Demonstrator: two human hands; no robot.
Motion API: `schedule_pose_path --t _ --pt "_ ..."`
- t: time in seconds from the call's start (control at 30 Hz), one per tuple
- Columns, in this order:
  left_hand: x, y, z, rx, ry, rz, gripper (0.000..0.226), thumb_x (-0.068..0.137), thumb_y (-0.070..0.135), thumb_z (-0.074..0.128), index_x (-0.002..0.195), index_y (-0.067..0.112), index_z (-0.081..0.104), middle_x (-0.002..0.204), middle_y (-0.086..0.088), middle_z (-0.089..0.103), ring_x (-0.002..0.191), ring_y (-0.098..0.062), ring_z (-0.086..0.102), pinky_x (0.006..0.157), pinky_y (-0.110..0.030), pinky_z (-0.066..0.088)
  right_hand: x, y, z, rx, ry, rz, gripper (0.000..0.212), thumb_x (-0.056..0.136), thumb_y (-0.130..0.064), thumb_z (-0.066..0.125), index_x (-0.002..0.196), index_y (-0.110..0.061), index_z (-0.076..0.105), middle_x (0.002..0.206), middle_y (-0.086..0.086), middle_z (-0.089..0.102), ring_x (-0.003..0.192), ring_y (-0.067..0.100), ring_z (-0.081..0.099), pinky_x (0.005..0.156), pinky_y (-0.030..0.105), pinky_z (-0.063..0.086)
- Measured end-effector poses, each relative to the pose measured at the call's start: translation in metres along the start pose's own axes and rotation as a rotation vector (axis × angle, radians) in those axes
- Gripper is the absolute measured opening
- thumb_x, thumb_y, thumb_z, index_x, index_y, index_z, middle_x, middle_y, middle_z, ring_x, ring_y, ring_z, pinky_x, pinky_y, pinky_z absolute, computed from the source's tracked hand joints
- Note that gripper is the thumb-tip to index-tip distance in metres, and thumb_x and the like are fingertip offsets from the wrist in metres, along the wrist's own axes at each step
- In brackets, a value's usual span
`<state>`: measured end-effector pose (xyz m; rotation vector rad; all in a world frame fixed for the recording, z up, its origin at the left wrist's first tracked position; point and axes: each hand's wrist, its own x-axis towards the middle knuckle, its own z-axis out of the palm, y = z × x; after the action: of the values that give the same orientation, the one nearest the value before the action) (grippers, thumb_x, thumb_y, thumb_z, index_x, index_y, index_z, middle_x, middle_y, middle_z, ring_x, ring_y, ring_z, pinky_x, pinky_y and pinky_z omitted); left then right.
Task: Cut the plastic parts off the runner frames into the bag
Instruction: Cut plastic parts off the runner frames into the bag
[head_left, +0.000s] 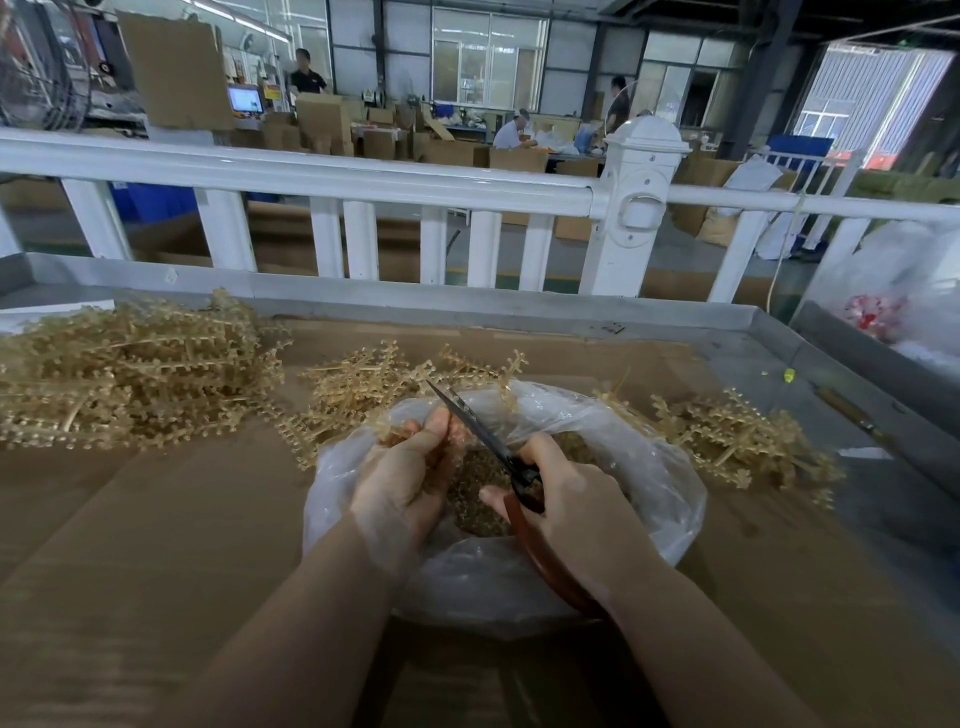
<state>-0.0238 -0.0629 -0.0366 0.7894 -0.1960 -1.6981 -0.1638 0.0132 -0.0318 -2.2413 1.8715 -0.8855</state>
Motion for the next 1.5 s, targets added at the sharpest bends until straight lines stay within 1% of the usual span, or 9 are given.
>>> schedule_pose_path --t 0.27,0.5,0.63,0.8,0.97,1.07,1.13,1.23,1.5 --pt "-0.010 -0.005 -0.001 0.132 -0.060 0.009 0.025 0.084 -0.006 0.061 0.072 0.010 0.047 0.054 -0.006 0.064 0.050 -0.013 0.065 0.052 -0.021 0.057 0.003 0.001 0.003 0.030 -0.007 0.017 0.031 0.087 -0.054 0.054 0.091 -0.028 0.038 0.072 -0.009 0.053 0.066 0.006 0.051 0.053 0.013 0.034" --pt "-0.012 -0.006 -0.001 0.192 -0.046 0.011 0.026 0.084 -0.004 0.063 0.069 0.011 0.048 0.065 -0.011 0.068 0.072 -0.022 0.067 0.094 -0.045 0.051 0.003 0.001 0.006 0.002 0.027 -0.023 0.030 0.091 -0.050 0.052 0.095 -0.023 0.039 0.074 -0.006 0.058 0.066 0.013 0.057 0.059 0.023 0.040" --pt "-0.011 -0.007 -0.004 0.203 -0.020 0.028 0.024 0.083 -0.003 0.066 0.073 0.012 0.050 0.069 -0.010 0.069 0.068 -0.020 0.067 0.088 -0.042 0.054 0.002 0.002 0.009 -0.049 0.049 -0.040 0.028 0.091 -0.048 0.051 0.099 -0.023 0.042 0.078 -0.005 0.062 0.069 0.012 0.060 0.060 0.021 0.043" --pt "-0.012 -0.008 -0.008 0.170 -0.045 0.050 0.022 0.082 -0.006 0.063 0.072 0.009 0.050 0.069 -0.010 0.068 0.057 -0.014 0.067 0.057 -0.025 0.059 -0.002 0.003 0.016 -0.096 0.093 -0.065 0.026 0.089 -0.045 0.057 0.097 -0.024 0.044 0.076 -0.010 0.059 0.064 0.005 0.054 0.055 0.013 0.036" --pt "-0.018 -0.007 -0.010 0.186 -0.059 0.102 0.013 0.080 -0.006 0.063 0.085 0.004 0.056 0.068 -0.010 0.071 0.060 -0.016 0.069 0.067 -0.029 0.060 -0.005 0.004 0.019 -0.106 0.137 -0.078 0.027 0.088 -0.043 0.060 0.098 -0.020 0.049 0.078 -0.006 0.062 0.065 0.010 0.058 0.057 0.017 0.042" --pt "-0.022 -0.007 -0.008 0.221 -0.035 0.121 0.029 0.078 0.001 0.069 0.105 0.000 0.057 0.077 -0.013 0.072 0.068 -0.022 0.070 0.075 -0.038 0.060 -0.007 0.003 0.019 -0.096 0.153 -0.085 0.027 0.088 -0.042 0.060 0.097 -0.018 0.050 0.078 -0.004 0.062 0.065 0.012 0.058 0.057 0.021 0.046" --pt "-0.024 -0.007 -0.006 0.215 -0.033 0.116 0.020 0.079 0.001 0.070 0.094 0.002 0.058 0.075 -0.014 0.071 0.067 -0.023 0.070 0.070 -0.038 0.060 -0.007 0.003 0.019 -0.086 0.171 -0.090 0.027 0.087 -0.040 0.062 0.096 -0.017 0.050 0.076 -0.003 0.061 0.063 0.013 0.058 0.055 0.020 0.043" --pt "-0.025 -0.008 -0.003 0.198 -0.050 0.105 0.016 0.082 -0.003 0.066 0.078 0.007 0.054 0.081 -0.014 0.063 0.072 -0.022 0.066 0.084 -0.040 0.057 -0.007 0.003 0.020 -0.084 0.171 -0.086 0.028 0.087 -0.040 0.061 0.097 -0.017 0.050 0.078 -0.003 0.062 0.065 0.013 0.058 0.057 0.021 0.045" --pt "-0.028 -0.007 -0.005 0.198 -0.025 0.113 0.015 0.081 -0.008 0.063 0.094 0.000 0.063 0.068 -0.009 0.071 0.057 -0.018 0.069 0.053 -0.032 0.058 -0.007 0.005 0.022 -0.109 0.145 -0.088 0.030 0.087 -0.044 0.059 0.101 -0.018 0.051 0.081 -0.003 0.062 0.068 0.013 0.059 0.059 0.022 0.046"
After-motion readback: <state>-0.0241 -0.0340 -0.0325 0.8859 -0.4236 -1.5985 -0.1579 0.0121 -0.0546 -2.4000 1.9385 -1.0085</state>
